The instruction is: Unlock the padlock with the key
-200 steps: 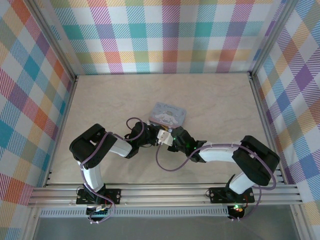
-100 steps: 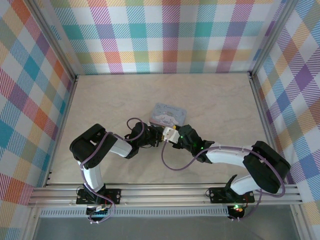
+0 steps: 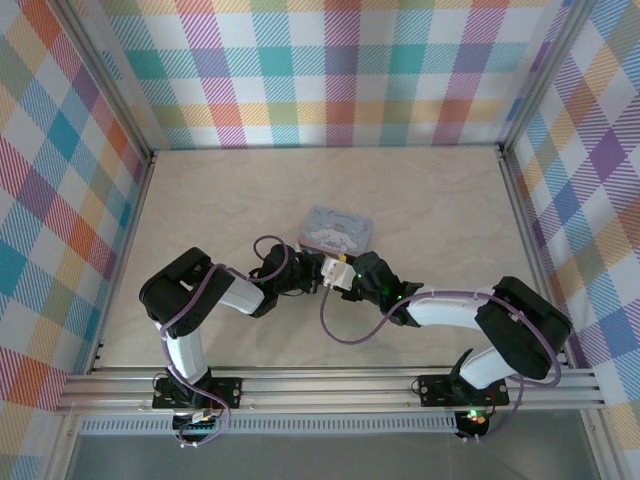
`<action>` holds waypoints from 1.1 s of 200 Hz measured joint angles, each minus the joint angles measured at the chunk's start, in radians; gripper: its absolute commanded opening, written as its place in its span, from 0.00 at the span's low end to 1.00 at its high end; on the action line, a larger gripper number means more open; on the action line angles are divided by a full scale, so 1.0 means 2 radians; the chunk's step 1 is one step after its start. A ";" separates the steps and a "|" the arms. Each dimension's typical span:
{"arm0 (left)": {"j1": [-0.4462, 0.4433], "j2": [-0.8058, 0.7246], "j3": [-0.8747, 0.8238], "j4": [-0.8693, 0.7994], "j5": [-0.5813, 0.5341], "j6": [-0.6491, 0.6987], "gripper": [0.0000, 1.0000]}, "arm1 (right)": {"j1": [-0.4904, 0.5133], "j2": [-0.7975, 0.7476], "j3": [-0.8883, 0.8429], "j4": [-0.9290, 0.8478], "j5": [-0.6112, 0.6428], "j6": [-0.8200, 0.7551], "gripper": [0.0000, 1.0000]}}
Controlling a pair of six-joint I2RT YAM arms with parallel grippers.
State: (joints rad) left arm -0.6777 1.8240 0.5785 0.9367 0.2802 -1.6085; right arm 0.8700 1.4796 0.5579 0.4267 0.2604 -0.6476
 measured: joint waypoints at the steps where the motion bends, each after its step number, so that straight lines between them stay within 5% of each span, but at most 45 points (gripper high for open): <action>1: 0.000 0.000 0.000 0.000 0.000 0.000 0.00 | 0.000 0.001 0.000 0.000 0.000 0.000 0.42; 220: 0.001 0.000 0.000 -0.004 -0.010 0.000 0.00 | 0.004 0.032 0.013 0.002 0.004 0.018 0.09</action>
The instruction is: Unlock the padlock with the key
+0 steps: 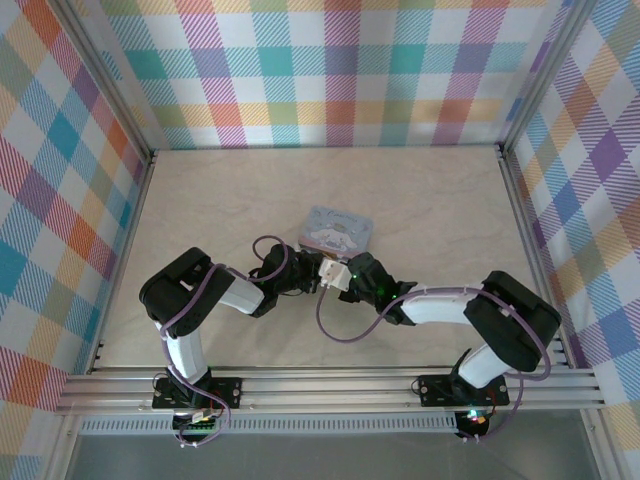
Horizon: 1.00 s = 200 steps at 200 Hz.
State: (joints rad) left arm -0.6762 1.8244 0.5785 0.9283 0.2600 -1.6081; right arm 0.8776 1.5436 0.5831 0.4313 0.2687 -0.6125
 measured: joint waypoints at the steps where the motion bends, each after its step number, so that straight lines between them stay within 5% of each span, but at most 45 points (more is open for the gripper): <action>1: 0.000 0.000 0.000 0.000 0.000 0.000 0.00 | 0.000 0.000 0.000 0.000 0.000 0.000 0.09; 36: 0.002 0.000 0.000 -0.001 -0.009 0.000 0.00 | 0.000 0.009 0.011 -0.004 0.006 0.015 0.00; 89: 0.003 0.000 0.000 -0.001 -0.014 0.000 0.00 | 0.000 0.013 0.021 -0.018 0.006 0.085 0.00; 200: 0.003 0.000 0.000 -0.001 -0.022 0.000 0.00 | -0.018 0.017 0.016 0.001 -0.035 0.351 0.00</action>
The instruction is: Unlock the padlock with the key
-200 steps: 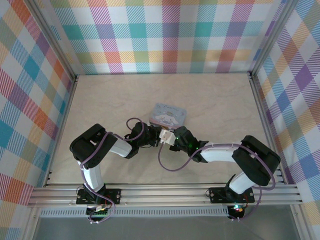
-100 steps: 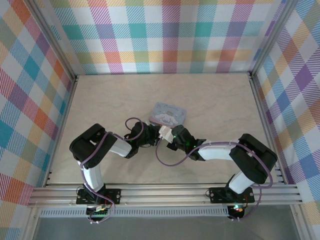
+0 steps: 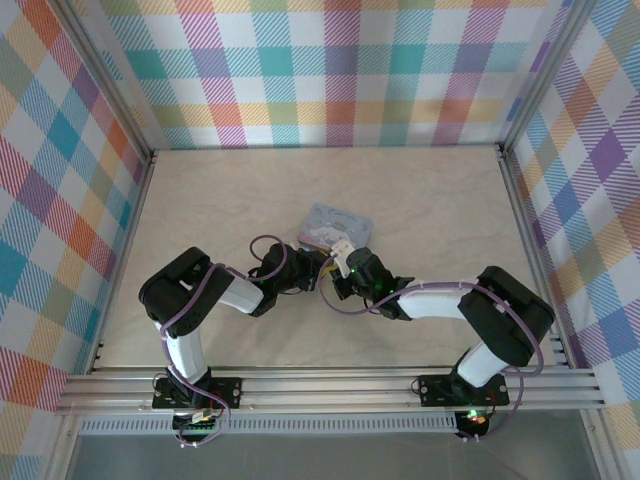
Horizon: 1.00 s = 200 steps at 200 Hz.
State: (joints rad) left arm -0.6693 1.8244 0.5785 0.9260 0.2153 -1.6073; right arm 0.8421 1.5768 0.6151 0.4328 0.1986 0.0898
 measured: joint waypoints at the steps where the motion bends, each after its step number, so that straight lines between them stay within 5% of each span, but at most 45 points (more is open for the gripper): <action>1: 0.000 0.000 0.000 0.000 0.000 0.000 0.00 | -0.001 0.000 0.000 0.000 -0.001 0.003 0.00; 57: 0.000 0.000 0.000 0.000 -0.001 0.000 0.00 | -0.018 0.000 -0.012 0.023 -0.038 0.083 0.00; 124: 0.000 -0.001 -0.003 0.000 0.001 0.006 0.00 | -0.025 0.000 -0.029 0.050 -0.059 0.090 0.00; 168: -0.009 -0.007 -0.008 0.000 0.015 0.007 0.00 | -0.025 -0.034 -0.065 0.064 -0.064 0.054 0.24; 200: -0.011 -0.011 -0.013 0.000 0.019 0.007 0.00 | -0.027 -0.063 -0.090 0.071 -0.063 0.020 0.32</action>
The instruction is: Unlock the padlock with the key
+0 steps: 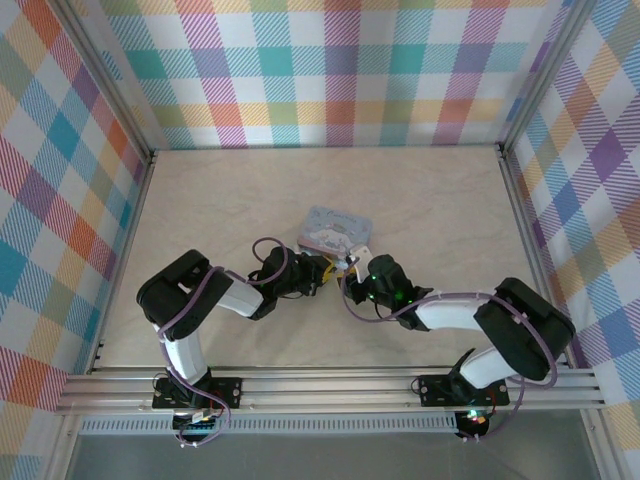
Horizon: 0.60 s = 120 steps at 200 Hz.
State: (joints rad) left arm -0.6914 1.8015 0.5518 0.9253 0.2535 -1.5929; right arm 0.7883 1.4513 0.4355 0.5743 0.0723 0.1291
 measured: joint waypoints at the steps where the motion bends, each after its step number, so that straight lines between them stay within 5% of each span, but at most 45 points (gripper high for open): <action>1: 0.000 0.000 0.000 0.000 0.000 0.000 0.00 | 0.000 0.000 0.000 0.000 0.000 -0.001 0.32; 120: 0.000 -0.002 -0.005 0.003 0.008 0.000 0.00 | 0.054 0.014 -0.032 0.099 0.080 -0.208 0.48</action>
State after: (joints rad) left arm -0.6918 1.7973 0.5411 0.9306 0.2691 -1.5929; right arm 0.8955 1.4784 0.3706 0.7719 0.2329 -0.2874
